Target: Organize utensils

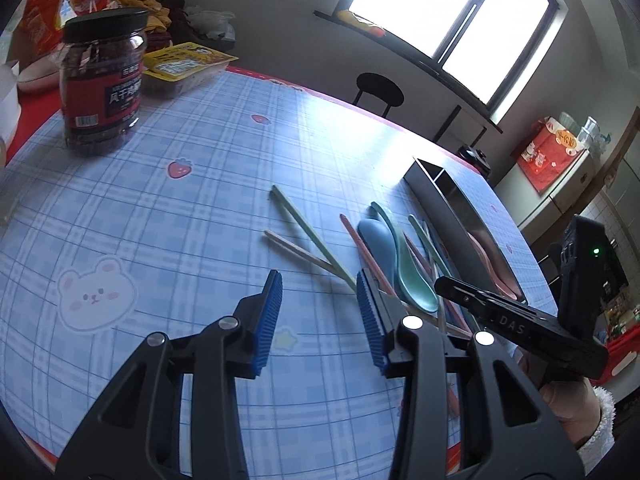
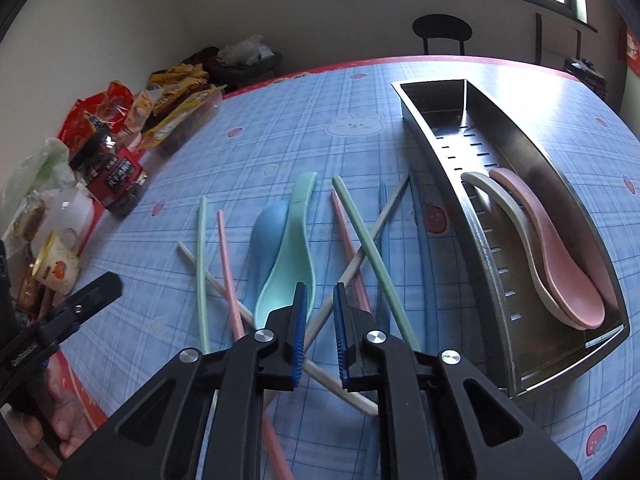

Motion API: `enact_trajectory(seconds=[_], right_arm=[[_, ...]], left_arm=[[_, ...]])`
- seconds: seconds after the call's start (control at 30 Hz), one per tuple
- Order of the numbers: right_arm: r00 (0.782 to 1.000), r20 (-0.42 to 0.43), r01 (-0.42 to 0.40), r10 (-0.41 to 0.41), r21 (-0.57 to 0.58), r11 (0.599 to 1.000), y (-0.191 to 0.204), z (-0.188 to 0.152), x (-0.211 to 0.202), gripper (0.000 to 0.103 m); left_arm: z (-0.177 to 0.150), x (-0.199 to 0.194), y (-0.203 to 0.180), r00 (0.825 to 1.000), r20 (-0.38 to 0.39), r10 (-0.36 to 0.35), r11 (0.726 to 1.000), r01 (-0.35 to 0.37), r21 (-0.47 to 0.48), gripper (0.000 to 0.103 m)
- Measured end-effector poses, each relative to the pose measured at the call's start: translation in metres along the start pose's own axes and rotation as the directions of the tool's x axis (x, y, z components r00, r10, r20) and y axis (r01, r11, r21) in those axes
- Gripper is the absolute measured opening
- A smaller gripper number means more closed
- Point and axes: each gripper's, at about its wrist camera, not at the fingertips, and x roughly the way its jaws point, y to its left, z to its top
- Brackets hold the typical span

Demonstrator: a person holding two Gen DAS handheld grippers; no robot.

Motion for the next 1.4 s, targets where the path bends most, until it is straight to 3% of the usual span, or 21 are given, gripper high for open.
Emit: enact_trajectory(seconds=[0.17,0.5,0.83,1.27,1.4], right_arm=[[0.997,-0.002,0.075,-0.075,-0.014,0.997,0.006,0.002,0.007,0.013],[0.994,-0.018,0.111,-0.112,-0.044,0.993,0.012,-0.003,0.012,0.013],[0.999,-0.016,0.049,-0.050,-0.054,0.997,0.014,-0.013,0.009,0.007],[0.984,-0.084,-0.158,0.154,-0.038,0.987,0.023,-0.035,0.000,0.006],[0.987,-0.066,-0.152,0.147,-0.073,0.986,0.025,-0.038,-0.004,0.006]], left_arm=[[-0.004,-0.004,0.009,1.000,0.005,-0.010,1.000,0.011,-0.018,0.040],[-0.015,0.003,0.014,0.998,-0.010,-0.062,0.997,0.061,-0.040,0.040],[-0.016,0.015,0.010,0.990,-0.055,-0.132,0.990,0.128,-0.066,0.040],[-0.008,0.051,-0.012,0.980,-0.141,-0.143,0.988,0.134,-0.073,0.040],[-0.005,0.058,-0.010,0.978,-0.154,-0.138,0.987,0.123,-0.103,0.027]])
